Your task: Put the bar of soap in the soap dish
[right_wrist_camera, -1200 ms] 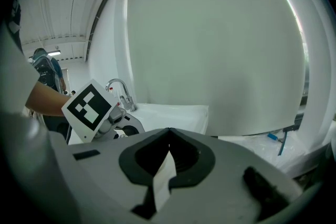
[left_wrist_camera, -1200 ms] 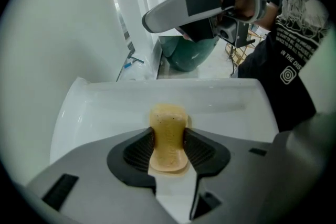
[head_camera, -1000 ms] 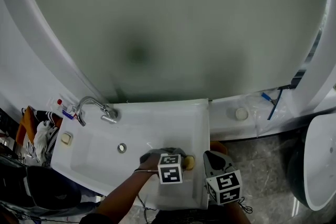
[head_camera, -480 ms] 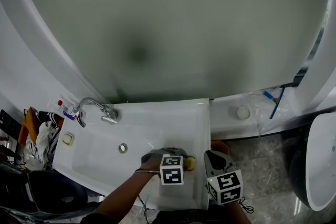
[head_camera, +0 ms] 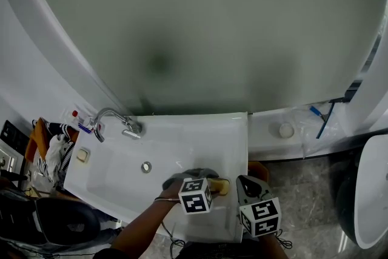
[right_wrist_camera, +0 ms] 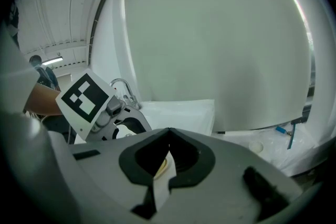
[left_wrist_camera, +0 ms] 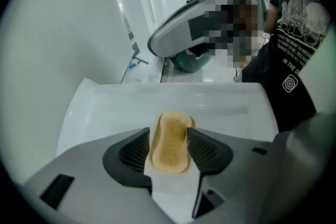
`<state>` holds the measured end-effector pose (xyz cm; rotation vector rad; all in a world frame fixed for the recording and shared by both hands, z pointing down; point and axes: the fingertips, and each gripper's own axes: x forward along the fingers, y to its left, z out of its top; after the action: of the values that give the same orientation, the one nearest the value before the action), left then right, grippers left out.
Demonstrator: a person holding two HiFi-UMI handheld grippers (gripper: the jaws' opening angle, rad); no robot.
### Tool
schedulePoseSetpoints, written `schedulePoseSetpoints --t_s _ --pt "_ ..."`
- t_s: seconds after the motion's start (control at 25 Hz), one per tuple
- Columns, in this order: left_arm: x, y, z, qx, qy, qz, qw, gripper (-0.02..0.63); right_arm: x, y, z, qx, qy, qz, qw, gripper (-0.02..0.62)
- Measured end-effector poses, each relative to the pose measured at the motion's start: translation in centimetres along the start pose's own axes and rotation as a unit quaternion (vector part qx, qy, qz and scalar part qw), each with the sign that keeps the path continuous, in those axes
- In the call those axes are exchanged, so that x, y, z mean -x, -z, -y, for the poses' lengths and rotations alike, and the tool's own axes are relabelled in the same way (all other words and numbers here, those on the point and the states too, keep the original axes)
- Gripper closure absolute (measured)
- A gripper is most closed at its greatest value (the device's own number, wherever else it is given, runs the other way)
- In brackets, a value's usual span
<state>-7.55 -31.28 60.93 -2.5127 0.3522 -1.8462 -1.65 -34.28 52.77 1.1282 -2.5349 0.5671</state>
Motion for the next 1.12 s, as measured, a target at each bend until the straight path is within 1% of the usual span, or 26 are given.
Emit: schedulePoseSetpoints --t_s 0.16,0.36,0.48,0.56,0.72,0.8,0.88,0.96,1.04,1.12 --pt "1.4 -0.4 0.1 0.029 -0.018 0.032 0.9989 0.382 0.0 0.1 -1.1 0.007 -0.008 -0.001 1.000 0.583" --pt "3.4 -0.7 0.5 0.060 -0.050 0.071 0.9944 0.438 0.3 -0.1 -2.8 0.016 -0.013 -0.001 1.000 0.583" --pt "4.7 -0.7 0.5 0.087 -0.076 0.099 0.9883 0.476 0.6 -0.1 -3.9 0.022 -0.015 0.000 1.000 0.583" --pt "5.6 -0.7 0.6 0.113 -0.098 0.122 0.9812 0.507 0.8 0.1 -4.7 0.025 -0.015 0.001 1.000 0.583" --pt "7.6 -0.3 0.9 0.164 -0.137 0.162 0.9633 0.552 1.4 0.0 -6.5 0.035 -0.018 0.006 0.999 0.583" --pt "8.6 -0.2 1.2 0.189 -0.157 0.183 0.9519 0.565 1.9 0.1 -7.3 0.042 -0.019 0.008 0.999 0.583" --pt "9.4 -0.2 1.9 0.215 -0.176 0.207 0.9380 0.572 2.5 0.3 -8.0 0.046 -0.018 0.011 0.999 0.583" --pt "10.2 -0.2 2.6 0.243 -0.190 0.234 0.9220 0.580 3.0 0.6 -8.7 0.051 -0.015 0.015 0.998 0.583" --pt "10.9 -0.2 3.3 0.271 -0.196 0.261 0.9057 0.584 3.5 0.6 -9.5 0.057 -0.013 0.018 0.998 0.583" --pt "11.4 0.0 4.3 0.295 -0.199 0.280 0.8917 0.586 4.2 0.8 -10.3 0.064 -0.011 0.020 0.998 0.583"
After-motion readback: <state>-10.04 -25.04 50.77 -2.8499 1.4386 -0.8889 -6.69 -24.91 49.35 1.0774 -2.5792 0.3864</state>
